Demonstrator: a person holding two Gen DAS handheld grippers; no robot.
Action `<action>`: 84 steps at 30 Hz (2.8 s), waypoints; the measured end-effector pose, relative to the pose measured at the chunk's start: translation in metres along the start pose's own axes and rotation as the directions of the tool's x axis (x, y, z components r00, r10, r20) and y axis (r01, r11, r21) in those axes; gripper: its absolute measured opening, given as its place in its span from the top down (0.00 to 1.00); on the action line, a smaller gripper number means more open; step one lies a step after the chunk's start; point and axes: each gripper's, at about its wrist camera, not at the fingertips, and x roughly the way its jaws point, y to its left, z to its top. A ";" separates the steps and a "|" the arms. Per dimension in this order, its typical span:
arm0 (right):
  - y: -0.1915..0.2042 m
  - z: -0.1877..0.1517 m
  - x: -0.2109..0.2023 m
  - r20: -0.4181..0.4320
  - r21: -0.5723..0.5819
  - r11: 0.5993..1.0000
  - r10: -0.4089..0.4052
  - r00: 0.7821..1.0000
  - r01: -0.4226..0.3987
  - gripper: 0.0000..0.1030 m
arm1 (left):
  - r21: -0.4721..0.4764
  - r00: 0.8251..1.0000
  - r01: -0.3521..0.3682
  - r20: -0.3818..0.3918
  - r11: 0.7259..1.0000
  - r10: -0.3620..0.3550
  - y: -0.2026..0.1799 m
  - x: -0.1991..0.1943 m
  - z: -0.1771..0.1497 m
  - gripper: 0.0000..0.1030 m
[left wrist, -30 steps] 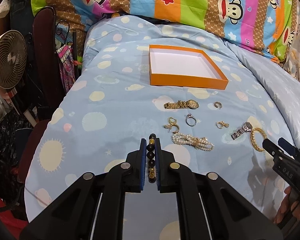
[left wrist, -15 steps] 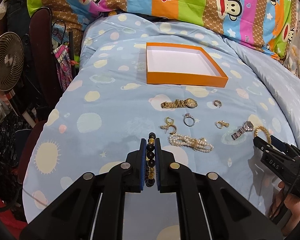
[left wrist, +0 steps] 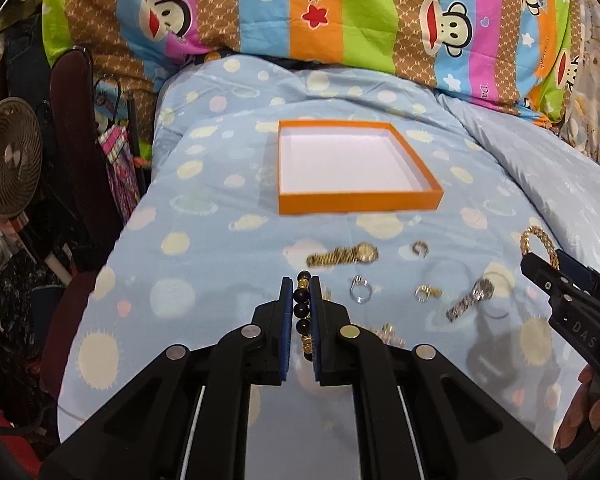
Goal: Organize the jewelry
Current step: 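Carry the bead bracelet and gold bangle over the orange box with both grippers, then open the left gripper to drop the bead bracelet while the right gripper releases the bangle into the box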
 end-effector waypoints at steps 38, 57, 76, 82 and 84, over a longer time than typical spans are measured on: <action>0.049 0.150 0.223 -0.072 -0.029 0.996 0.080 0.994 -0.082 0.46 | 0.020 0.993 -0.114 0.045 0.993 0.113 -0.009 0.197 0.167 0.93; 0.047 0.138 0.247 -0.115 -0.042 0.997 0.054 0.992 -0.059 0.45 | 0.014 0.992 -0.129 0.016 0.992 0.128 -0.015 0.220 0.163 0.66; 0.017 0.125 0.135 0.052 -0.002 0.998 0.061 0.997 -0.061 0.44 | -0.124 0.987 -0.122 0.091 0.985 0.134 0.051 0.129 0.151 0.42; 0.001 0.085 0.070 0.084 0.012 0.997 0.080 0.993 -0.081 0.42 | -0.152 0.989 -0.108 0.080 0.982 0.121 0.070 0.079 0.105 0.42; 0.000 0.066 0.054 0.075 0.004 0.996 0.087 0.993 -0.088 0.42 | -0.155 0.990 -0.104 0.075 0.982 0.116 0.069 0.065 0.088 0.42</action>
